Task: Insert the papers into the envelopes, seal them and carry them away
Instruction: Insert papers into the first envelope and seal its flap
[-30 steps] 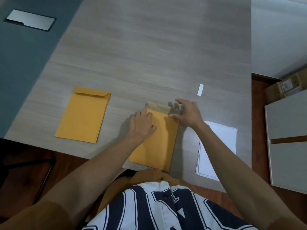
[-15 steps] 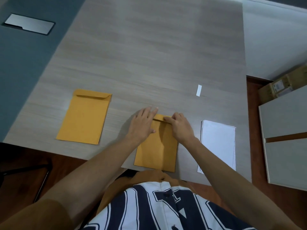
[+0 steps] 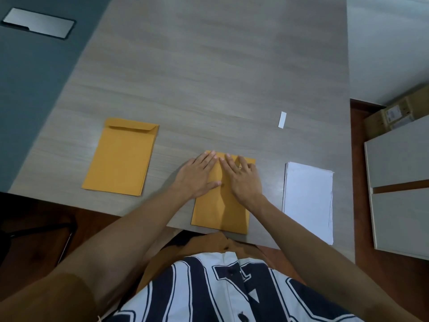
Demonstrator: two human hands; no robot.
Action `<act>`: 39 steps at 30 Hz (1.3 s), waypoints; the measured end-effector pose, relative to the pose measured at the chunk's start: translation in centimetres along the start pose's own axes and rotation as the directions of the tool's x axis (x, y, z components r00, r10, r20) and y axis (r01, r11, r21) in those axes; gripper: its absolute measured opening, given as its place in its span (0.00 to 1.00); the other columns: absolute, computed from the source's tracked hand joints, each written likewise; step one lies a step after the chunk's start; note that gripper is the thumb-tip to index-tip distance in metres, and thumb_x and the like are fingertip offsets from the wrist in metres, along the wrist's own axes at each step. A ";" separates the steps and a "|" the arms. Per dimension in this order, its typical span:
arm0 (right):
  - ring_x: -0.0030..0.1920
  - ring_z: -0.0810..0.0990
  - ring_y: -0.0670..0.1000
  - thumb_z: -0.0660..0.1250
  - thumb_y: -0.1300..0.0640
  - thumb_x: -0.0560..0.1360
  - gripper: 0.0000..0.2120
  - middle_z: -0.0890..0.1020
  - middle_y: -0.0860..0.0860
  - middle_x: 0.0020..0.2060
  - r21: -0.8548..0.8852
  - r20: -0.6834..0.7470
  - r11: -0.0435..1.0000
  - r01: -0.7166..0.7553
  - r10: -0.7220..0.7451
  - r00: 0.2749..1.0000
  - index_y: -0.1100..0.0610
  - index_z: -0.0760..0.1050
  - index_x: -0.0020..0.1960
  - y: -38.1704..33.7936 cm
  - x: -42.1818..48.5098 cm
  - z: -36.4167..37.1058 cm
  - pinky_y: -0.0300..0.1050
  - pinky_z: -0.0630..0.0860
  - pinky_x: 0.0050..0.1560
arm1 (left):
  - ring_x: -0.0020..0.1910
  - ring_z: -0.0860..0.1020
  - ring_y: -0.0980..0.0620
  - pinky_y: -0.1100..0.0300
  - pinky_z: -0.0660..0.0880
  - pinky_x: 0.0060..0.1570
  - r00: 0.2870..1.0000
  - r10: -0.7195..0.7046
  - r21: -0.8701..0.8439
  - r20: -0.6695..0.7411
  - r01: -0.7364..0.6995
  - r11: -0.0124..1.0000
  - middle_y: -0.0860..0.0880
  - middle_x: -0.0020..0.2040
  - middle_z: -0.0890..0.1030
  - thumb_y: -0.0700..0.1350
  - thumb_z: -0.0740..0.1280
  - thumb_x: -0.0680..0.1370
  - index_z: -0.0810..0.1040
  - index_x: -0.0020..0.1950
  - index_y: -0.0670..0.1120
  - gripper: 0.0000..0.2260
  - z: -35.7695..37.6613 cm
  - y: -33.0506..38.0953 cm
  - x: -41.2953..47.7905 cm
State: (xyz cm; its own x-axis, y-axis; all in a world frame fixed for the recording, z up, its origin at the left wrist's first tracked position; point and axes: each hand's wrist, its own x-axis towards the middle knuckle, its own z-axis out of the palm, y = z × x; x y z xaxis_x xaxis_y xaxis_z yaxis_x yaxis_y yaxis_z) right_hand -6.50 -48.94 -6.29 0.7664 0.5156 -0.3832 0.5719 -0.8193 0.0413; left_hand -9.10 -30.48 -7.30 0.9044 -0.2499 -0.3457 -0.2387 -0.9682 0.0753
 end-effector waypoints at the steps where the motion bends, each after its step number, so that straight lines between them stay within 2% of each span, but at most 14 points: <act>1: 0.78 0.52 0.60 0.46 0.49 0.84 0.29 0.47 0.50 0.80 -0.023 0.007 1.000 0.004 -0.004 1.000 0.52 0.39 0.80 0.1 0.0 0.2 0.56 0.62 0.66 | 0.80 0.43 0.52 0.53 0.50 0.77 1.000 -0.012 0.013 0.000 0.012 1.000 0.50 0.81 0.43 0.69 0.45 0.79 0.41 0.81 0.45 0.39 0.1 0.2 -0.1; 4: 0.79 0.49 0.58 0.44 0.51 0.83 0.28 0.48 0.50 0.80 -0.038 0.024 0.999 -0.008 0.009 1.000 0.52 0.40 0.80 0.8 -0.4 0.3 0.60 0.58 0.70 | 0.80 0.40 0.53 0.51 0.46 0.78 0.999 -0.027 0.019 0.036 0.027 0.999 0.50 0.81 0.40 0.70 0.43 0.78 0.38 0.80 0.46 0.40 0.2 0.4 -0.1; 7: 0.79 0.52 0.57 0.37 0.56 0.79 0.29 0.53 0.50 0.80 -0.078 0.035 0.996 -0.043 0.046 0.998 0.52 0.44 0.81 2.7 -2.1 1.1 0.60 0.55 0.72 | 0.80 0.40 0.53 0.51 0.43 0.78 0.998 -0.031 0.052 0.051 0.029 0.998 0.51 0.81 0.39 0.70 0.42 0.79 0.37 0.80 0.46 0.39 0.0 0.3 -0.2; 11: 0.77 0.56 0.59 0.48 0.60 0.81 0.30 0.55 0.49 0.79 -0.103 0.051 0.991 -0.086 0.092 0.994 0.52 0.44 0.81 6.0 -4.6 1.2 0.57 0.59 0.71 | 0.79 0.38 0.52 0.49 0.43 0.78 0.996 -0.029 0.092 0.089 0.021 0.996 0.50 0.80 0.37 0.69 0.40 0.79 0.35 0.80 0.45 0.39 -0.2 0.4 -0.4; 14: 0.73 0.60 0.58 0.51 0.61 0.81 0.30 0.56 0.48 0.79 -0.110 0.055 0.988 -0.111 0.118 0.992 0.52 0.46 0.80 6.2 -4.8 0.6 0.55 0.63 0.65 | 0.80 0.39 0.51 0.48 0.42 0.77 0.994 -0.045 0.082 0.096 0.037 0.996 0.49 0.81 0.39 0.68 0.40 0.79 0.37 0.80 0.45 0.38 -0.5 0.8 -0.4; 17: 0.73 0.61 0.58 0.52 0.60 0.80 0.30 0.58 0.47 0.79 -0.112 0.057 0.987 -0.116 0.123 0.991 0.52 0.47 0.80 5.8 -4.9 0.4 0.55 0.64 0.64 | 0.80 0.41 0.49 0.46 0.42 0.77 0.992 -0.082 0.087 0.096 0.074 0.993 0.47 0.81 0.42 0.68 0.41 0.80 0.41 0.81 0.43 0.38 -1.4 1.8 -0.2; 20: 0.75 0.58 0.58 0.51 0.58 0.81 0.30 0.56 0.47 0.79 -0.116 0.059 0.986 -0.118 0.125 0.990 0.52 0.45 0.80 6.0 -4.9 0.4 0.56 0.63 0.66 | 0.80 0.42 0.45 0.47 0.42 0.78 0.991 -0.118 0.054 0.069 0.115 0.992 0.42 0.81 0.45 0.68 0.42 0.80 0.45 0.80 0.39 0.40 -2.1 3.3 0.2; 26: 0.77 0.53 0.59 0.50 0.52 0.83 0.30 0.50 0.47 0.80 -0.159 0.097 0.982 -0.100 0.116 0.988 0.52 0.39 0.80 6.1 -4.6 0.4 0.59 0.58 0.72 | 0.80 0.38 0.48 0.47 0.41 0.78 0.997 0.069 0.028 0.032 -0.070 0.997 0.46 0.81 0.40 0.69 0.38 0.78 0.40 0.80 0.44 0.39 -1.4 7.6 1.2; 28: 0.78 0.51 0.59 0.50 0.50 0.83 0.31 0.49 0.47 0.80 -0.161 0.105 0.981 -0.105 0.123 0.987 0.52 0.38 0.80 6.1 -4.6 0.5 0.59 0.57 0.73 | 0.80 0.39 0.49 0.47 0.42 0.78 0.998 0.042 0.006 0.052 -0.042 0.999 0.47 0.81 0.40 0.68 0.37 0.79 0.41 0.80 0.44 0.38 -1.1 8.1 1.5; 32: 0.78 0.50 0.59 0.49 0.53 0.83 0.31 0.48 0.47 0.80 -0.128 0.102 0.983 -0.130 0.144 0.984 0.52 0.37 0.80 5.6 -4.7 0.3 0.61 0.56 0.73 | 0.80 0.41 0.50 0.48 0.41 0.78 0.999 -0.022 -0.047 0.050 0.024 0.999 0.48 0.81 0.42 0.64 0.40 0.82 0.42 0.81 0.45 0.33 -0.5 7.2 1.5; 39: 0.77 0.52 0.59 0.49 0.54 0.83 0.31 0.47 0.48 0.80 -0.178 0.090 0.976 -0.122 0.140 0.986 0.53 0.36 0.80 5.4 -4.9 0.2 0.61 0.58 0.71 | 0.80 0.41 0.50 0.50 0.40 0.78 0.994 -0.108 -0.009 0.009 0.109 0.994 0.48 0.81 0.41 0.61 0.43 0.82 0.40 0.80 0.44 0.32 0.4 3.2 0.0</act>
State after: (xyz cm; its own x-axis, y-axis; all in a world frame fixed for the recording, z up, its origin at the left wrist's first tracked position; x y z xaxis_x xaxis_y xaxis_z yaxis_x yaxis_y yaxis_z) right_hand -7.19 -55.96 -4.42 0.8096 0.3711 -0.4548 0.5167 -0.8182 0.2520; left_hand -10.02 -33.61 -7.41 0.9217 -0.1433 -0.3606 -0.1360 -0.9897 0.0456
